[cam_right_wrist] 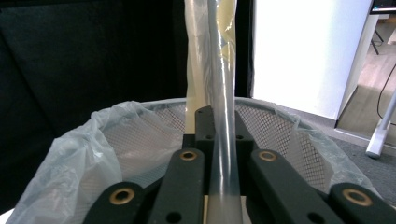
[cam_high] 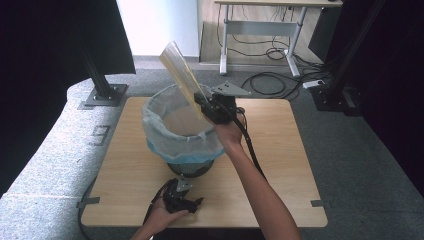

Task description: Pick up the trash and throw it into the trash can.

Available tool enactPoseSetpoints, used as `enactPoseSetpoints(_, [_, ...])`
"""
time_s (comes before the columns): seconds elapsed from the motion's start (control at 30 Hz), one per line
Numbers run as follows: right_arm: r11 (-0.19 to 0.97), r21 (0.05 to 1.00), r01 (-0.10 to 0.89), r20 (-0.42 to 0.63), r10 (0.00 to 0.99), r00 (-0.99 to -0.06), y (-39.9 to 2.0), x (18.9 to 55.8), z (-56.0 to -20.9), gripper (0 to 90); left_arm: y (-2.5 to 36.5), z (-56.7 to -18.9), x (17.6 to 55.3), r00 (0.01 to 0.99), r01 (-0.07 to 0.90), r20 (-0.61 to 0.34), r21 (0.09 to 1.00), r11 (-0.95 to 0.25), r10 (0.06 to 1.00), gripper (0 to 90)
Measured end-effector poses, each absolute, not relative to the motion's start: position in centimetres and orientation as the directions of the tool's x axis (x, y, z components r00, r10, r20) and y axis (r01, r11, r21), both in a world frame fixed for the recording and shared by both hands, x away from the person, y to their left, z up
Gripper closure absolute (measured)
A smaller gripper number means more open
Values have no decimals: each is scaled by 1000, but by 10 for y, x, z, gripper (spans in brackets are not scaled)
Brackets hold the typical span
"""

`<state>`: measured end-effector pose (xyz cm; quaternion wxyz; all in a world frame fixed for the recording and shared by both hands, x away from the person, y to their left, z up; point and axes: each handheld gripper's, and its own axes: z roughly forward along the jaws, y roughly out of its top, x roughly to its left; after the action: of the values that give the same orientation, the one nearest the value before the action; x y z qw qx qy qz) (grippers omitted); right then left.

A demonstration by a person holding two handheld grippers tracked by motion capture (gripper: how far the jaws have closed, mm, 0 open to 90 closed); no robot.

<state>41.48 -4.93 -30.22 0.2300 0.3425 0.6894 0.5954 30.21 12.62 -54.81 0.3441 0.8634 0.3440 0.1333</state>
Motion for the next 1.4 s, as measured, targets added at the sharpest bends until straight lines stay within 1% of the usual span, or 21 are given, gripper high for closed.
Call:
enactPoseSetpoints(0.07, [101, 978, 182, 43, 760, -649, -48, 416, -304, 556, 126, -548, 302, 728, 503, -7, 685, -527, 685, 147])
enactPoseSetpoints(0.1, [133, 976, 174, 7, 775, -632, -47, 415, -305, 456, 126, -548, 302, 729, 503, -7, 685, -528, 685, 147])
enactPoseSetpoints(0.13, [171, 971, 166, -36, 793, -608, -45, 413, -306, 378, 126, -548, 302, 728, 502, -7, 686, -526, 686, 147])
enactPoseSetpoints(0.17, [193, 967, 165, -58, 802, -595, -44, 412, -306, 329, 126, -548, 302, 728, 503, -8, 685, -527, 685, 147])
enactPoseSetpoints(0.2, [202, 965, 168, -66, 805, -590, -44, 411, -307, 311, 126, -548, 302, 728, 503, -7, 685, -527, 685, 147])
enactPoseSetpoints(0.47, [185, 966, 179, -44, 804, -592, -63, 399, -310, 288, 126, -548, 302, 728, 502, -7, 687, -526, 686, 148])
enactPoseSetpoints(0.57, [157, 969, 190, -16, 809, -588, -75, 392, -311, 288, 126, -548, 302, 727, 502, -7, 687, -525, 686, 148])
enactPoseSetpoints(0.93, [100, 981, 168, 14, 822, -569, -121, 365, -319, 289, 126, -548, 302, 728, 503, -7, 686, -526, 686, 147])
enactPoseSetpoints(1.17, [82, 982, 167, 24, 835, -550, -152, 352, -333, 289, 126, -548, 302, 728, 504, -8, 685, -526, 686, 147])
enactPoseSetpoints(1.4, [68, 978, 198, 47, 849, -526, -178, 346, -357, 289, 126, -548, 301, 725, 506, -13, 689, -520, 689, 148])
